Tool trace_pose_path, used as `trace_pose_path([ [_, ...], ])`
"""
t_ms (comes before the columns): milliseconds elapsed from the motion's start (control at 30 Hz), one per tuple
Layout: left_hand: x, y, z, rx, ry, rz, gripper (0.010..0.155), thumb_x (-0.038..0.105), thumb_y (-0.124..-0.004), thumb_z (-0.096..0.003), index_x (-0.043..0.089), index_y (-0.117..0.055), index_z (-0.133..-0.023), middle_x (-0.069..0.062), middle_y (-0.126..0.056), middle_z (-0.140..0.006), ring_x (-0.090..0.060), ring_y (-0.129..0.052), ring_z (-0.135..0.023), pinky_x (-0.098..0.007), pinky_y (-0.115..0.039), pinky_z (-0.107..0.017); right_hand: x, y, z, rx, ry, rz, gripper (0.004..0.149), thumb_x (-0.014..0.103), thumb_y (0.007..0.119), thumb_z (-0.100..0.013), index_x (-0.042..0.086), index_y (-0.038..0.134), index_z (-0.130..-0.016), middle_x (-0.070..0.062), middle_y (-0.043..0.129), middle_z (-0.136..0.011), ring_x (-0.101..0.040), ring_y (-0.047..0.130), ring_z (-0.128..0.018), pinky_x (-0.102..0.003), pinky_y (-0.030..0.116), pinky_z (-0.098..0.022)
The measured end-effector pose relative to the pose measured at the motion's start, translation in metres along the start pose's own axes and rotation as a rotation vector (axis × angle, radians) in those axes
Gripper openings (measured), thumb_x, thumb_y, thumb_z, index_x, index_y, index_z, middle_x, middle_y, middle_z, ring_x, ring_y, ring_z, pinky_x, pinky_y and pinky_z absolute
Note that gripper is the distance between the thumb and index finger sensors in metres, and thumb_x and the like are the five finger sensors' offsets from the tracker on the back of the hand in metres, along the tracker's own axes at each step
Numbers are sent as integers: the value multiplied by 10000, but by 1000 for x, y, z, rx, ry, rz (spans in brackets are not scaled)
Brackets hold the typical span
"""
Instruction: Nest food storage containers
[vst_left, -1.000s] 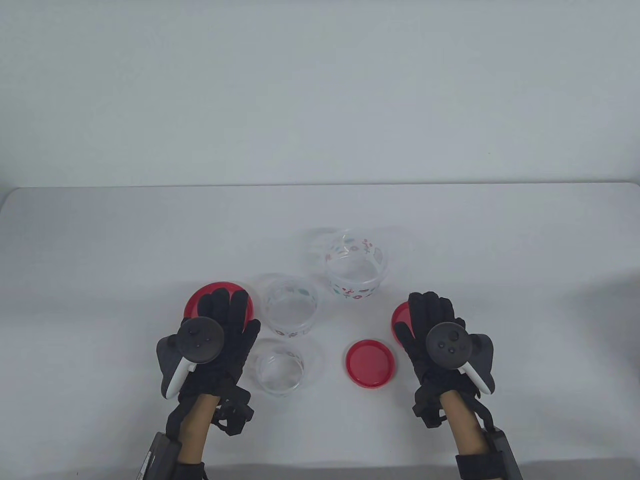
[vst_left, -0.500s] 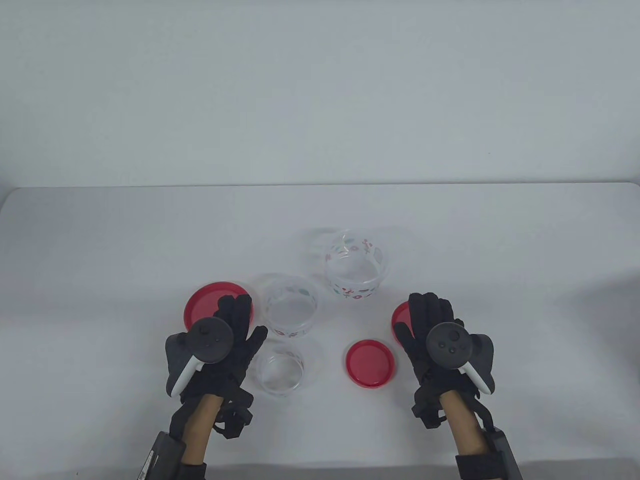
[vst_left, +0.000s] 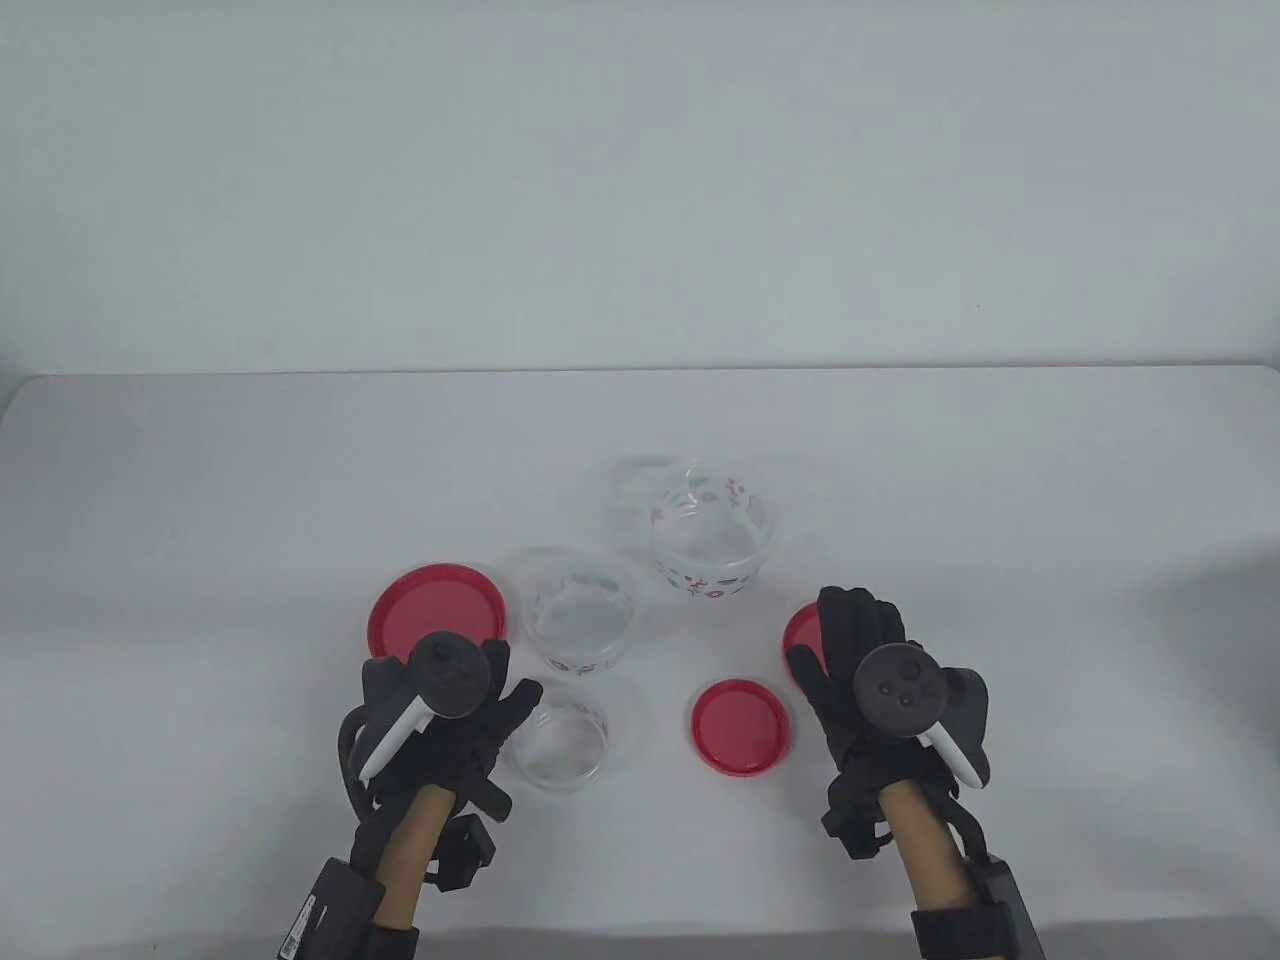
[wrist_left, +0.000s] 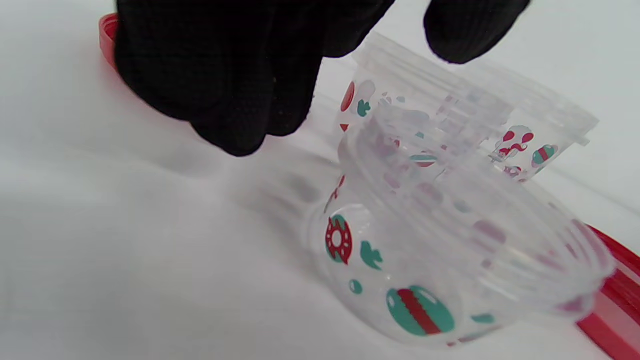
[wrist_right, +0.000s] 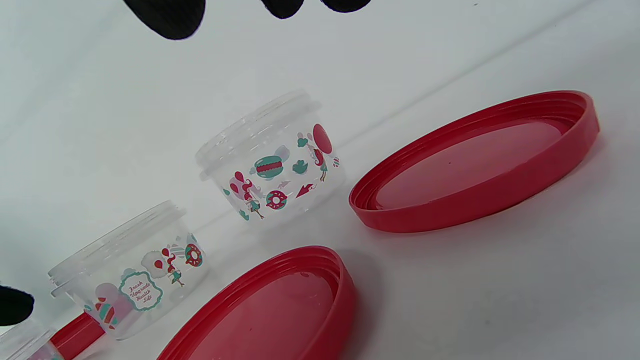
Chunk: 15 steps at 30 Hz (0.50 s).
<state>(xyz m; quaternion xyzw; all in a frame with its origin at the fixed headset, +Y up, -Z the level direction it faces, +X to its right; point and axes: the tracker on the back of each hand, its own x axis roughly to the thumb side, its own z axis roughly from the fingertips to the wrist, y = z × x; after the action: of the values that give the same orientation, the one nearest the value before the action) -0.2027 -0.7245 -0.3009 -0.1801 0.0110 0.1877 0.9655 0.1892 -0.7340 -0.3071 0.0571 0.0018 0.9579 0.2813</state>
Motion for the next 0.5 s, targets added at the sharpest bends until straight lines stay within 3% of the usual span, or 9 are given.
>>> trace_pose_path([
  [167,0,-5,-4,-88,-3,2,691,570,-565,-632,216,-454,-1216,-119,-937,-866,-306,-985,-533,-386,-859,-396,0,0,0,5,2,-4,702,473,544,-638,101,244,-1151,-209,185,-1169,-482,163,-1010,-702,221,-622],
  [500,0,-16,-9,-147,1,11,639,510,-548,-654,163,-493,-1188,-54,-1015,-681,-247,-1013,-361,-339,-874,-265,0,0,0,14,3,-17,700,473,543,-639,103,243,-1151,-209,186,-1169,-484,163,-1009,-702,222,-623],
])
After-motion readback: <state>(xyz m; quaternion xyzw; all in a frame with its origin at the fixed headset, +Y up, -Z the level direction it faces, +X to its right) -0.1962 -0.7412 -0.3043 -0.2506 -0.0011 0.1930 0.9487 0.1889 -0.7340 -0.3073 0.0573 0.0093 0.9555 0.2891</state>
